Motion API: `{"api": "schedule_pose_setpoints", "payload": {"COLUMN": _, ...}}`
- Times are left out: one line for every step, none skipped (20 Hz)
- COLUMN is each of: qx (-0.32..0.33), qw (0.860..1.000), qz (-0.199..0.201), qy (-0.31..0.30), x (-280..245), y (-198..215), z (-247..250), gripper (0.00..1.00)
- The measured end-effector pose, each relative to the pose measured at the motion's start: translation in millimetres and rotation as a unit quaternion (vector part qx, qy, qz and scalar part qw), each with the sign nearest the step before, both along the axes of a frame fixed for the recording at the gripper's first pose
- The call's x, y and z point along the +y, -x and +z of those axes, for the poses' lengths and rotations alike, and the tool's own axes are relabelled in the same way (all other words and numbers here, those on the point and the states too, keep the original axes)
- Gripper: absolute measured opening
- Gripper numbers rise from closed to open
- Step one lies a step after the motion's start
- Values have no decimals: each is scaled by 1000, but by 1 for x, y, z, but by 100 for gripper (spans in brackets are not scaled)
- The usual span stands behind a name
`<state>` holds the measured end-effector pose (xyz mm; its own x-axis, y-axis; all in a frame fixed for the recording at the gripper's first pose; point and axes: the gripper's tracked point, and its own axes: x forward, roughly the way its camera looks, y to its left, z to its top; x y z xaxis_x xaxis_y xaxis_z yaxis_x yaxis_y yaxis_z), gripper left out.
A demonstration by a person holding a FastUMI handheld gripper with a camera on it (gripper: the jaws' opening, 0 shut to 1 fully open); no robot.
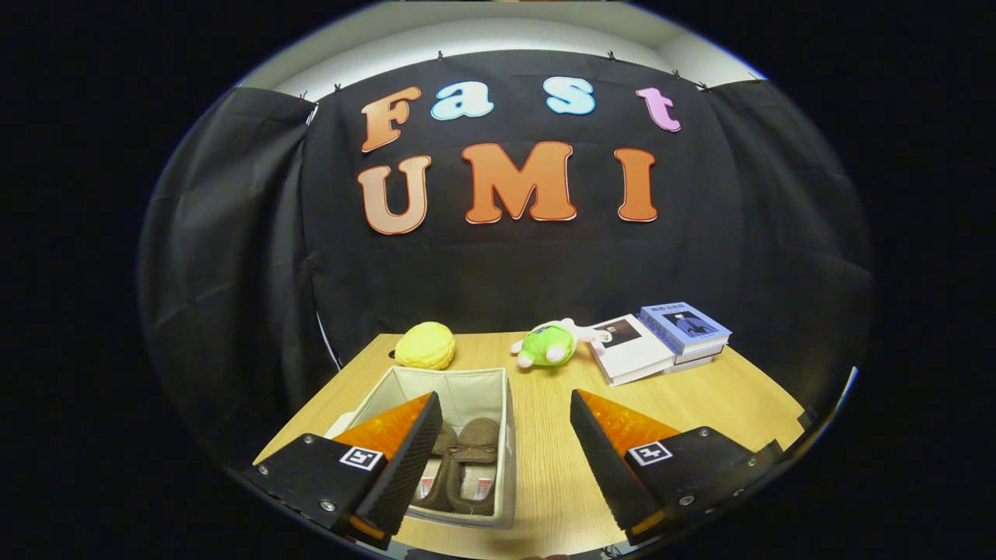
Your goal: Open the storage box then place both shoes into the box .Put the left shoe in first, then the right shoe, with the right side of both shoes facing outward in a uniform manner.
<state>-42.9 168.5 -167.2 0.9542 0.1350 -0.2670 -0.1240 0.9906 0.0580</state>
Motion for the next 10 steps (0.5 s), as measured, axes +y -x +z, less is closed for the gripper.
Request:
{"api": "schedule_pose_setpoints", "payload": {"qx": -8, "qw": 1000, "qz": -10, "qy": 10, "x": -12, "y": -2, "z": 1, "gripper": 99}}
{"api": "schedule_pose_setpoints", "payload": {"qx": -15, "qw": 1000, "qz": -19, "qy": 17, "x": -21, "y": -5, "z": 0, "gripper": 99}}
{"api": "schedule_pose_setpoints", "payload": {"qx": -19, "qw": 999, "qz": -26, "qy": 22, "x": -29, "y": -7, "z": 0, "gripper": 98}}
{"api": "schedule_pose_setpoints", "payload": {"qx": -19, "qw": 999, "qz": -31, "qy": 25, "x": -36, "y": -9, "z": -2, "gripper": 98}}
{"api": "schedule_pose_setpoints", "payload": {"qx": -19, "qw": 999, "qz": -33, "qy": 23, "x": -40, "y": -11, "z": -2, "gripper": 98}}
{"api": "schedule_pose_setpoints", "payload": {"qx": -17, "qw": 999, "qz": -29, "qy": 20, "x": -41, "y": -11, "z": -2, "gripper": 99}}
{"api": "schedule_pose_setpoints", "payload": {"qx": -18, "qw": 999, "qz": -24, "qy": 13, "x": -41, "y": -11, "z": -2, "gripper": 99}}
{"api": "schedule_pose_setpoints", "payload": {"qx": -19, "qw": 1000, "qz": -23, "qy": 6, "x": -44, "y": -12, "z": -1, "gripper": 99}}
{"api": "schedule_pose_setpoints", "payload": {"qx": -19, "qw": 1000, "qz": -23, "qy": 4, "x": -46, "y": -12, "z": -2, "gripper": 99}}
{"api": "schedule_pose_setpoints", "payload": {"qx": -17, "qw": 999, "qz": -28, "qy": 6, "x": -48, "y": -7, "z": 0, "gripper": 99}}
